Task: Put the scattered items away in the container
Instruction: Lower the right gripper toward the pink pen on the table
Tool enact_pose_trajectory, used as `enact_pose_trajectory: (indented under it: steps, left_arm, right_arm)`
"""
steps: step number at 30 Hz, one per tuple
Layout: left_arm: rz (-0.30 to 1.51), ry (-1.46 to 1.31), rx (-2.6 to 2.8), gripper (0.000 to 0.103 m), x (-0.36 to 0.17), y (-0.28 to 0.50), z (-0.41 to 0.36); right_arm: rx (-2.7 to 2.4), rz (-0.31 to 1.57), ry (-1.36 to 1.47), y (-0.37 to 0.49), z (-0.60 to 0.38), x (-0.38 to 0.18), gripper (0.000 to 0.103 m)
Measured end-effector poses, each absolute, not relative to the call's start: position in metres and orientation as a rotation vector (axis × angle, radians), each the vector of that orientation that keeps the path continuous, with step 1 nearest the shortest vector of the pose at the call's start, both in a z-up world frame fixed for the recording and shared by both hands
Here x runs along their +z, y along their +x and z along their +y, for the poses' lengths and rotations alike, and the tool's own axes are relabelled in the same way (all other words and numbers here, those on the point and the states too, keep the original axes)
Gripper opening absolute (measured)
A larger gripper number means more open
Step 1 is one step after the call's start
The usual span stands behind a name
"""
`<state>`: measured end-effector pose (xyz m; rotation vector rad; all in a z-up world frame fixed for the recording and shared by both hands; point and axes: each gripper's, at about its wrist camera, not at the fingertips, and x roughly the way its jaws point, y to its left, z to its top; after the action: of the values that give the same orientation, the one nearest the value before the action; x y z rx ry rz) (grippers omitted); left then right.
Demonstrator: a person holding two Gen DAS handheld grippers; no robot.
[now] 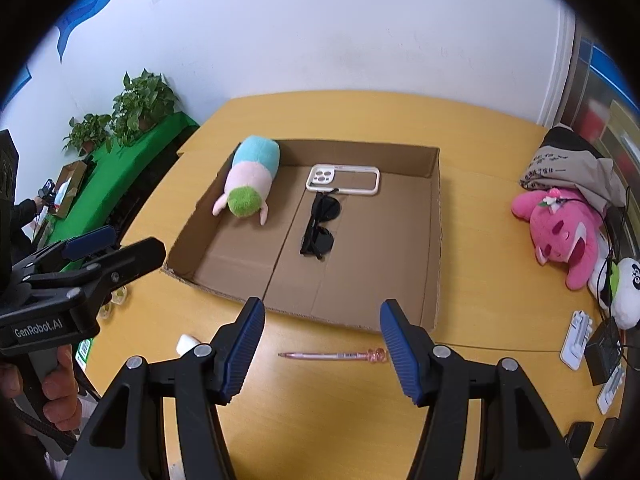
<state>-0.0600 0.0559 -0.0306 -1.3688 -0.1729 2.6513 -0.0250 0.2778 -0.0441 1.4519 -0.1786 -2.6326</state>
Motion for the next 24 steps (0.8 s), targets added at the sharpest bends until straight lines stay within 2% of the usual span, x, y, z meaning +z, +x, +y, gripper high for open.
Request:
enact_pose_trajectory:
  steps: [6,13,21,24]
  left_arm:
    - [-0.129,-1.521,2.522,0.102,-0.086,-0.063,0.069]
    - [-0.02,-1.681,2.358,0.102,-0.175,-0.077,0.092]
    - [0.082,-1.735,2.235,0.102,-0.227,-0.095,0.114]
    - [0.17,-1.754,2.177,0.094,-0.245,-0.097,0.122]
  right_arm:
    - [-2.495,-0.351,1.624,-0.015,0.298,-0.115,0.059]
    - [-2.345,-0.771,1.94,-0.02,0.335,-0.218,0.059]
    - [-2.218,-1.194,2.019,-0.045,0.35,-0.267,0.059]
    - [-2.193,-1.27,2.065,-0.055,0.344,-0.281,0.059]
